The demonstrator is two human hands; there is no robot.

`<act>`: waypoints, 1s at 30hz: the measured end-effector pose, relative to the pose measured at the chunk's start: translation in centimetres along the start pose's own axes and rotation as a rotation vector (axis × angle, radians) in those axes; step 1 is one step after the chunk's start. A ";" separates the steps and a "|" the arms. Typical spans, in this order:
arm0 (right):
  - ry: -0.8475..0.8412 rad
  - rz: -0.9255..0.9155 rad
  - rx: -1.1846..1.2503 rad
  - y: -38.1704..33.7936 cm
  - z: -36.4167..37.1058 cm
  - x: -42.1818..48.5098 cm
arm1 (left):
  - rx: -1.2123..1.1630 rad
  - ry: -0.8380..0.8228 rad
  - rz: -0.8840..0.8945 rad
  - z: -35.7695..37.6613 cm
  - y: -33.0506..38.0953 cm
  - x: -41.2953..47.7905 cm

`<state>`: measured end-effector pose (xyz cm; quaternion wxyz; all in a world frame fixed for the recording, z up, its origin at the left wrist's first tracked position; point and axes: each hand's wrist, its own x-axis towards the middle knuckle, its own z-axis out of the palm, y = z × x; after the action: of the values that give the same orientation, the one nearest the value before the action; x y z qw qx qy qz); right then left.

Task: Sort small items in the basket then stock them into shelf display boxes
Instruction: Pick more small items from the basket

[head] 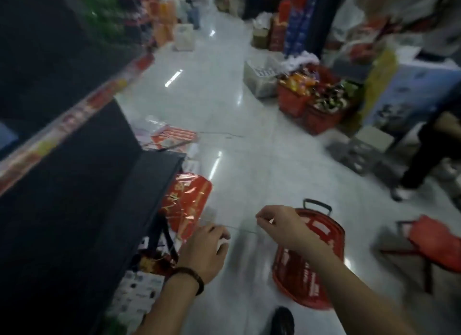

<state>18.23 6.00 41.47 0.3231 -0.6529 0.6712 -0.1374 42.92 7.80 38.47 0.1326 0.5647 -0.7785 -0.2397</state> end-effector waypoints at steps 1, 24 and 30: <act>-0.006 0.082 0.004 4.1 -0.9 -0.6 | 0.004 -0.087 0.010 2.4 1.6 1.4; -0.015 0.985 0.673 62.9 36.2 17.6 | -0.105 -0.345 -0.205 61.7 -4.3 27.4; 0.128 1.123 0.670 68.6 43.8 26.4 | -0.265 -0.231 -0.229 68.8 -7.3 26.4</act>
<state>-7.31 -1.54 -39.84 0.4909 -0.0582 0.8487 -0.1880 7.45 -3.52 -25.49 0.0873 0.5957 -0.6812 -0.4165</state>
